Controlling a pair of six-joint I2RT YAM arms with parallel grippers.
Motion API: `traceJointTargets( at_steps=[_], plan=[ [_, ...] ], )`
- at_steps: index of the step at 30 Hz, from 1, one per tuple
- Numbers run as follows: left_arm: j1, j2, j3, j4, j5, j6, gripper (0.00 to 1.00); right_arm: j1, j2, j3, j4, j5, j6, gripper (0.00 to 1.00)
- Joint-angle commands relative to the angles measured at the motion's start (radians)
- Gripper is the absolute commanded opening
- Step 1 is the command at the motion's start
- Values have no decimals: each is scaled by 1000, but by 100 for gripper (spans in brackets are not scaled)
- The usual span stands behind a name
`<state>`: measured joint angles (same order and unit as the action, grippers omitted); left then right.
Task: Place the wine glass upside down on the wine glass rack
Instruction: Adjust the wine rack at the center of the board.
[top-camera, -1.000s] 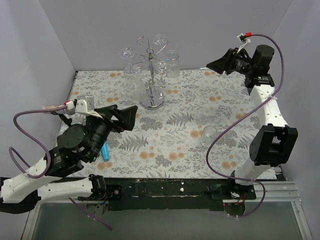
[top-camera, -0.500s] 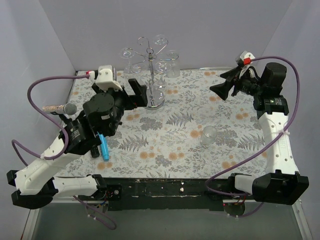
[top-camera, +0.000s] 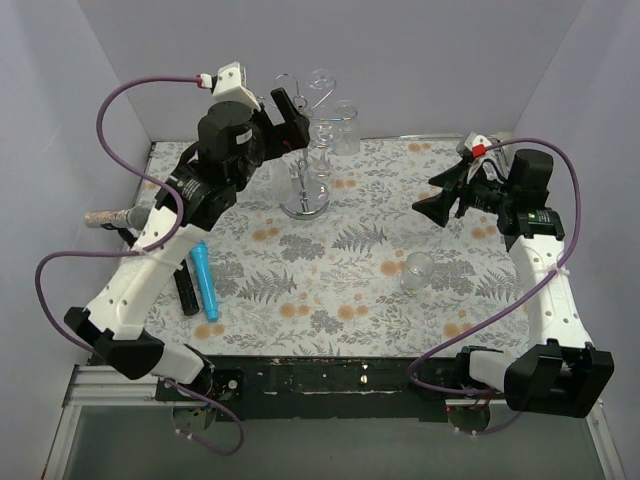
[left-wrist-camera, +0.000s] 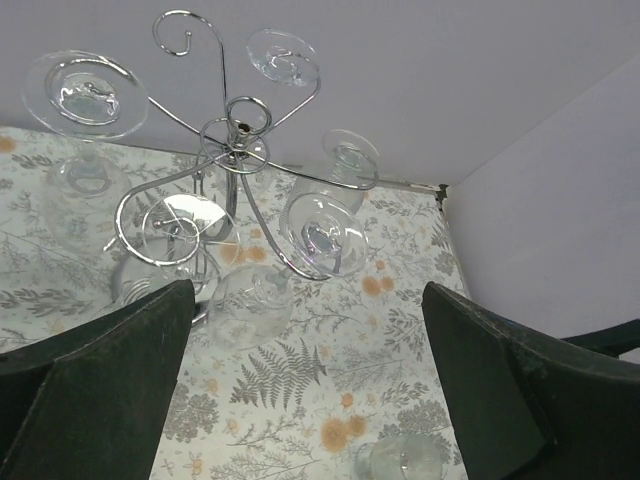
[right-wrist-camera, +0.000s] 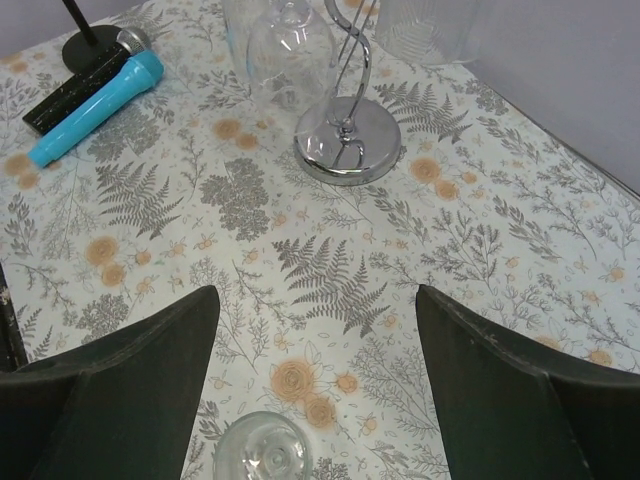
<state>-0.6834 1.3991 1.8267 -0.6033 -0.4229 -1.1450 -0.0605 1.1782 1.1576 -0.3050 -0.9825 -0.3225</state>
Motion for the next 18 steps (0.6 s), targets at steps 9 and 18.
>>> traceJointTargets(
  at_steps=[9, 18],
  plan=[
    [91, 202, 203, 62, 69, -162, 98, -5, -65, -84, 89, -50, -9, 87],
    [142, 255, 230, 106, 280, 31, 98, -12, -65, -95, 113, -96, 26, 86]
  ],
)
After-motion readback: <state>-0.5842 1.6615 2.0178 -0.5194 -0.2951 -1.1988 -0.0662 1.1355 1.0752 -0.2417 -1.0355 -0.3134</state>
